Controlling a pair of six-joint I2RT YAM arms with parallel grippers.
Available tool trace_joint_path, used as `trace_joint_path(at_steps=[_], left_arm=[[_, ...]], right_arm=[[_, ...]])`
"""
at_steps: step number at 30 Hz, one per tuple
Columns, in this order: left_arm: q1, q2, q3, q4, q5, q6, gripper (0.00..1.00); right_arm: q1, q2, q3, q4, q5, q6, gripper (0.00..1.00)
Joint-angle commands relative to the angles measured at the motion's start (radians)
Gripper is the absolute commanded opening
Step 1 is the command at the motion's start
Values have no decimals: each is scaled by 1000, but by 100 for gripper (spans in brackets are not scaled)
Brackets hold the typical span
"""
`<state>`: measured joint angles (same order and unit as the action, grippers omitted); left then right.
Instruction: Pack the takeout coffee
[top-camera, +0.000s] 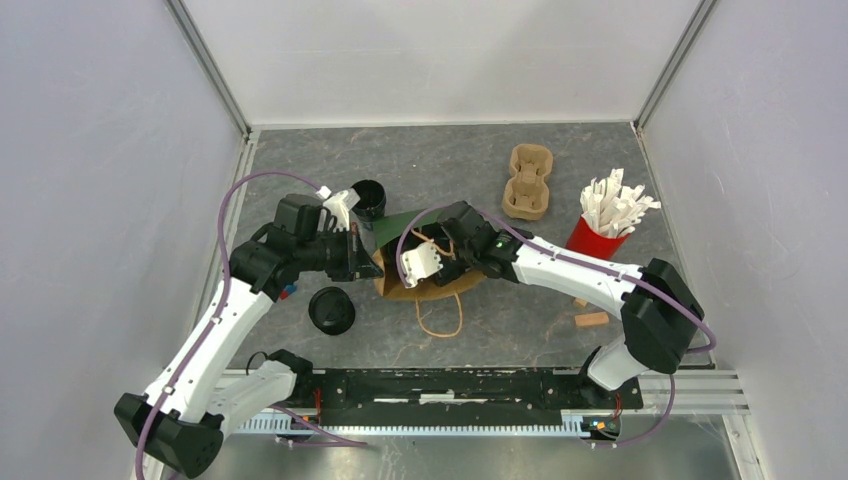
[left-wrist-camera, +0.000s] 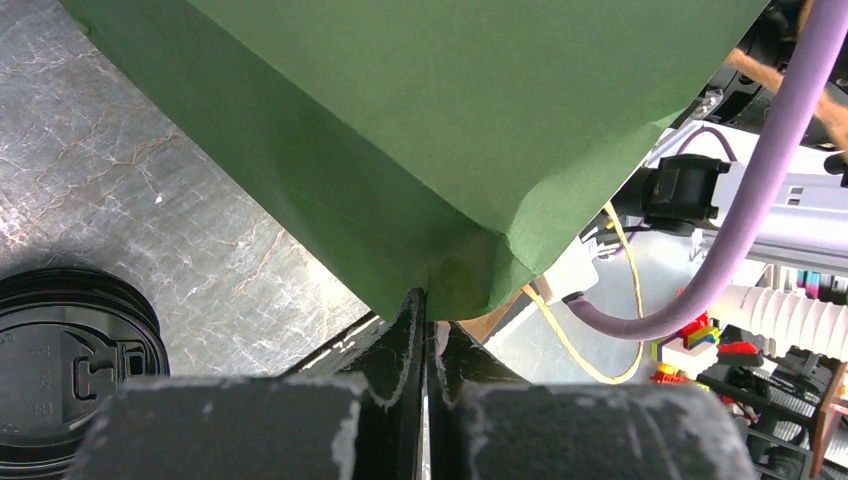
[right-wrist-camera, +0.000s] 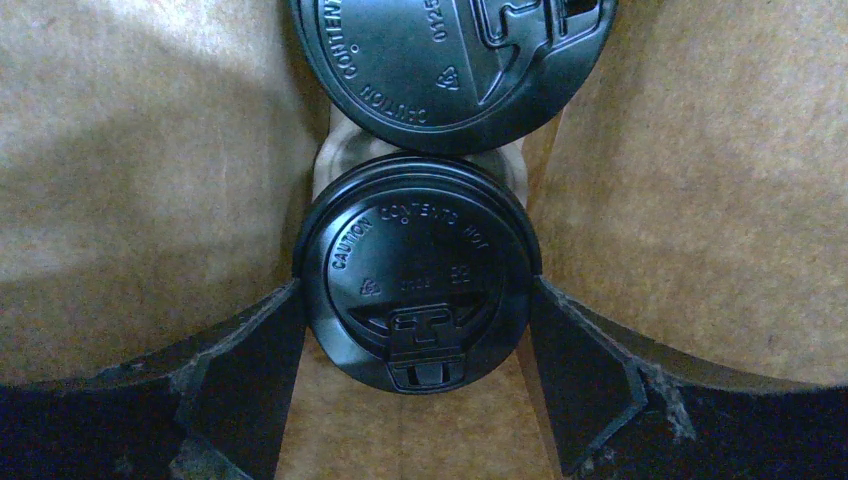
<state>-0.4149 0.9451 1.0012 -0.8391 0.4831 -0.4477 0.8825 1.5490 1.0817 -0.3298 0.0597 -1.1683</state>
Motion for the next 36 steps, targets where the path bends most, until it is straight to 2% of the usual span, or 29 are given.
trace_joint_path(at_steps=[1, 16, 27, 36], left_arm=[[-2, 6, 34, 11, 26, 10, 2], [-3, 28, 57, 11, 25, 13, 2], [-3, 34, 62, 11, 31, 13, 2], [-2, 34, 59, 11, 34, 12, 2]], right_arm=[[-7, 0, 20, 11, -19, -2, 84], [-7, -36, 72, -63, -30, 26, 94], [1, -59, 114, -144, -47, 42, 96], [4, -79, 133, -175, -44, 74, 94]])
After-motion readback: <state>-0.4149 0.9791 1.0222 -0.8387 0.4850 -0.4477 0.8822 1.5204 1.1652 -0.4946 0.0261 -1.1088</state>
